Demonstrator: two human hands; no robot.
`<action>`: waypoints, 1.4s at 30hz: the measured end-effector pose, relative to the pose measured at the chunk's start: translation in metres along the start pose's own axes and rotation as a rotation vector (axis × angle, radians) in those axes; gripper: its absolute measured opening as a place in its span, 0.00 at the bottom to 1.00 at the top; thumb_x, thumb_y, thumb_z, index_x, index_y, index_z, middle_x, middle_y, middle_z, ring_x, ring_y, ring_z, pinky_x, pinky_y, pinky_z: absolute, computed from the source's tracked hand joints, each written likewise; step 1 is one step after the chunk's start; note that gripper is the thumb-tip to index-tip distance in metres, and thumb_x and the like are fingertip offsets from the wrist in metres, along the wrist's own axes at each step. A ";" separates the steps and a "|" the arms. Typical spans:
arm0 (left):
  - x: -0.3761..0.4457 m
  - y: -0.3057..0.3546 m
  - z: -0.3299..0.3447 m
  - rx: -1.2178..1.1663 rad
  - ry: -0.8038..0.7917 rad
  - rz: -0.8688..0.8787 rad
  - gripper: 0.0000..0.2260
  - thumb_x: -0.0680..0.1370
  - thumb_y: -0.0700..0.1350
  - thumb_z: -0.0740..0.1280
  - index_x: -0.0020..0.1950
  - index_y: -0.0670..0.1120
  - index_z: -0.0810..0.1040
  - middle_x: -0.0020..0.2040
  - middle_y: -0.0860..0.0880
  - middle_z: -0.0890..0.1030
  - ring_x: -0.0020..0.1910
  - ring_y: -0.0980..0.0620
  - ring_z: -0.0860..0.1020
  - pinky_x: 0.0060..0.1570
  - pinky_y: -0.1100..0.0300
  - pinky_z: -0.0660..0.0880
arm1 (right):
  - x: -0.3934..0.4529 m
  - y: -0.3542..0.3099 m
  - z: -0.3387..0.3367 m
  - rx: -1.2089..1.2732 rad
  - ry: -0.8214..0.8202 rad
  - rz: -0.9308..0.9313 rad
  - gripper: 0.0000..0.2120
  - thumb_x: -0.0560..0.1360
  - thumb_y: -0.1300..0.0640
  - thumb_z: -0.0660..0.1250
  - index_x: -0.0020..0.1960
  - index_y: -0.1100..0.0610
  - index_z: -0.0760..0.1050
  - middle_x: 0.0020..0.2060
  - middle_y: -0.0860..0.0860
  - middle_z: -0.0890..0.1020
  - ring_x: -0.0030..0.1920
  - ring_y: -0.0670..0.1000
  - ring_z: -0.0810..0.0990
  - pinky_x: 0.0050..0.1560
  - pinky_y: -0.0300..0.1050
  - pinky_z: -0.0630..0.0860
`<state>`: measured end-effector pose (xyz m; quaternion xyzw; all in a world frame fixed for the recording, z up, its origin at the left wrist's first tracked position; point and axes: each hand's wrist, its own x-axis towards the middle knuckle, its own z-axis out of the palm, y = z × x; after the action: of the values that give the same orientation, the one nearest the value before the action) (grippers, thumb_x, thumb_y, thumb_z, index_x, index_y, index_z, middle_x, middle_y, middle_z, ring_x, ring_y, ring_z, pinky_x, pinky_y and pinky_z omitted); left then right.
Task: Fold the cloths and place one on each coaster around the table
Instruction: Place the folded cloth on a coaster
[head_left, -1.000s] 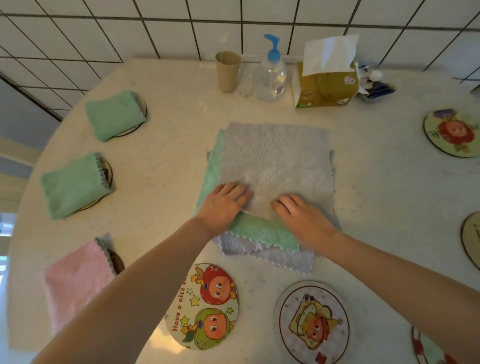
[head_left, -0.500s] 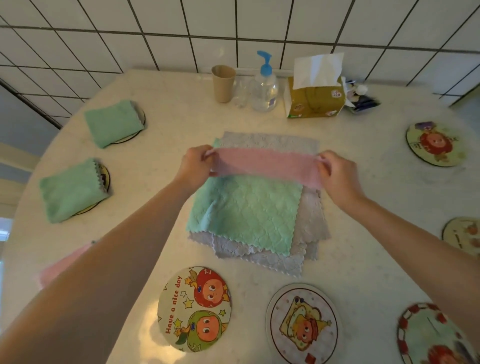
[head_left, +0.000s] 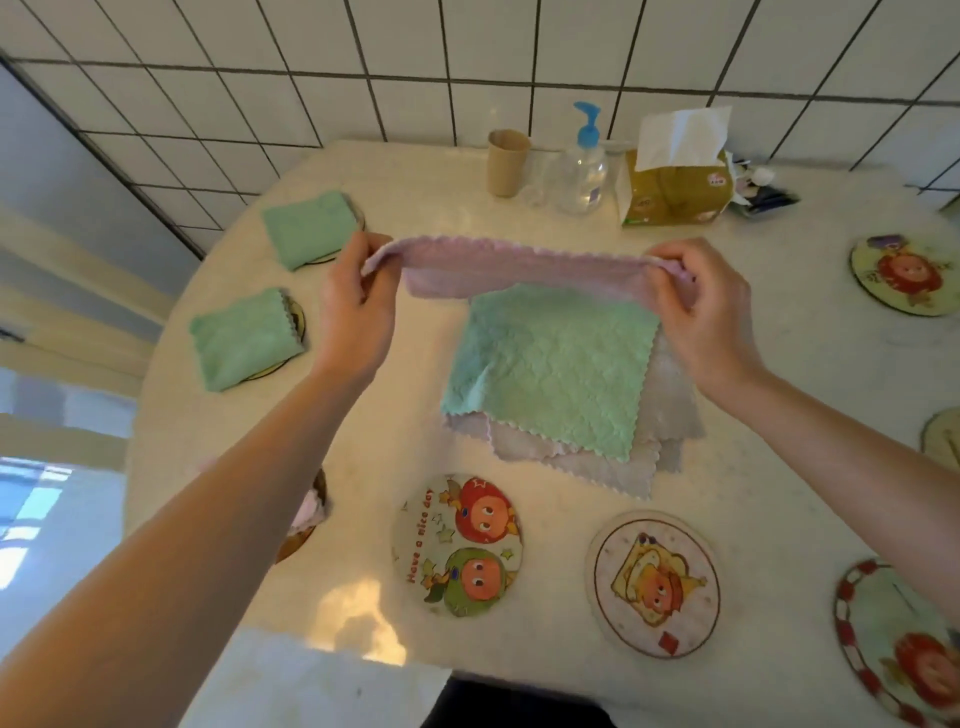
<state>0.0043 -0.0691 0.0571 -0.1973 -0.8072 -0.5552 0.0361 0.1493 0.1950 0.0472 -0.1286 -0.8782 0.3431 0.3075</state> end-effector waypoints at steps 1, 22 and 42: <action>-0.019 -0.003 -0.013 0.015 -0.002 0.010 0.05 0.79 0.37 0.61 0.46 0.45 0.73 0.37 0.55 0.73 0.36 0.62 0.70 0.36 0.67 0.65 | -0.017 -0.010 0.002 -0.004 -0.026 -0.013 0.07 0.77 0.61 0.63 0.52 0.62 0.76 0.45 0.48 0.78 0.45 0.42 0.75 0.46 0.27 0.68; -0.303 -0.120 -0.132 0.308 -0.595 -0.291 0.05 0.80 0.42 0.63 0.50 0.50 0.76 0.43 0.53 0.80 0.42 0.57 0.77 0.40 0.64 0.73 | -0.317 -0.036 0.015 -0.097 -0.759 0.236 0.20 0.72 0.33 0.56 0.42 0.50 0.73 0.31 0.47 0.77 0.33 0.48 0.76 0.33 0.45 0.72; -0.181 -0.149 -0.055 0.453 -0.287 -0.688 0.07 0.79 0.45 0.65 0.47 0.42 0.80 0.40 0.46 0.80 0.40 0.44 0.77 0.41 0.57 0.69 | -0.181 0.020 0.081 0.031 -0.448 1.013 0.04 0.71 0.59 0.72 0.40 0.56 0.78 0.39 0.57 0.83 0.43 0.58 0.83 0.46 0.57 0.81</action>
<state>0.1082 -0.2152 -0.1032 0.0206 -0.9241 -0.3109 -0.2213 0.2394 0.0884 -0.0944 -0.4540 -0.7455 0.4799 -0.0885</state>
